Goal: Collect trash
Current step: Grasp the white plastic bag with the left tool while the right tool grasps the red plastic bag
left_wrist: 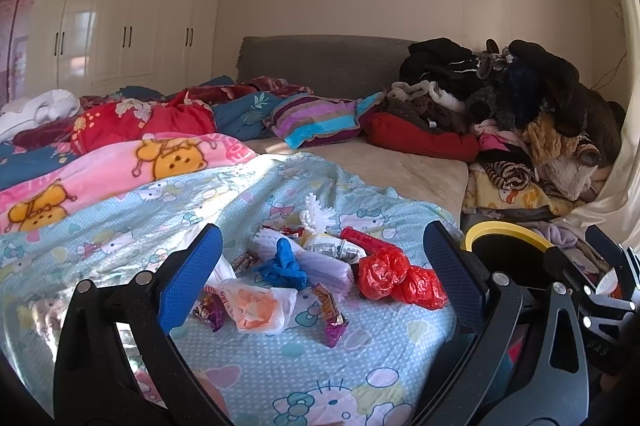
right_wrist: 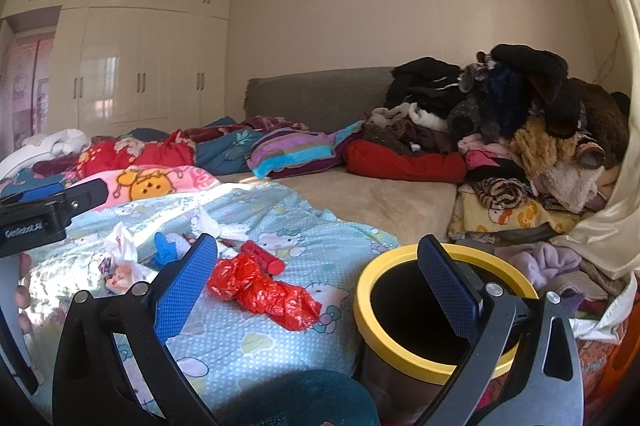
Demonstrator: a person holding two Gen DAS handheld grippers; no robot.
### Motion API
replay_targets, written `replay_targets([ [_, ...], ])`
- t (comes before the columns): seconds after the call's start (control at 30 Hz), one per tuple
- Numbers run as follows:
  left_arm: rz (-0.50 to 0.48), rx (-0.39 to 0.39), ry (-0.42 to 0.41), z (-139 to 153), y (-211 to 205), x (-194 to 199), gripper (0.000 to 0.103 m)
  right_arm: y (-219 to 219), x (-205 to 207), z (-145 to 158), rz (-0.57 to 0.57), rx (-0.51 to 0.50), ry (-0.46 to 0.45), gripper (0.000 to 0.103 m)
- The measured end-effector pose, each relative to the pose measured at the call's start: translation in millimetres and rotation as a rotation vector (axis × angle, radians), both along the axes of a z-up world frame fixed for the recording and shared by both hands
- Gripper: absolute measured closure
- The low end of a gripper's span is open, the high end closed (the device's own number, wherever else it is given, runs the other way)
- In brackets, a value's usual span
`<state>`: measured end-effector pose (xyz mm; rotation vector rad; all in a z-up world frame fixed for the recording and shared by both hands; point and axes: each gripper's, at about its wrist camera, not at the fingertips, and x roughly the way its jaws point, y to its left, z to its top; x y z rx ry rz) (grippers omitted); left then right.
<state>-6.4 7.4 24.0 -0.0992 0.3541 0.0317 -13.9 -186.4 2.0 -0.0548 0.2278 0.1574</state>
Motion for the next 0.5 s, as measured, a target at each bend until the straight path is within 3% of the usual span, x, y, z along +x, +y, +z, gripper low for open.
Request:
replay_targets([
  [0.5,0.168,-0.053,0.032,-11.5,49.5,12.9,0.011,48.2,33.2,-6.2,0.196,-0.044,0.087,0.006],
])
